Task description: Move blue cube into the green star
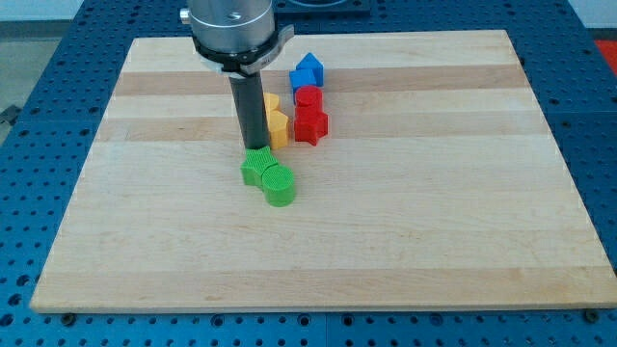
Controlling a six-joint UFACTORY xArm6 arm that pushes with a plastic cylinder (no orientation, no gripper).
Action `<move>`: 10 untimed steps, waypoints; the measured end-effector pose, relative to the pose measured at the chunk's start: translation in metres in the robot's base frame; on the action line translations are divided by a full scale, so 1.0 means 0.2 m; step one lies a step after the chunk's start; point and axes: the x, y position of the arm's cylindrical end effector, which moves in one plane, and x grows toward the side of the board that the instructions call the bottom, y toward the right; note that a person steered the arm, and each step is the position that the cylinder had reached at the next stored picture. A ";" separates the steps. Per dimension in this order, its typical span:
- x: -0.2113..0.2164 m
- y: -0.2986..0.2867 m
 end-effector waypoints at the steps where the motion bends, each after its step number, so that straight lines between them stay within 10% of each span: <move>1: -0.04 0.00; 10: -0.51 -0.15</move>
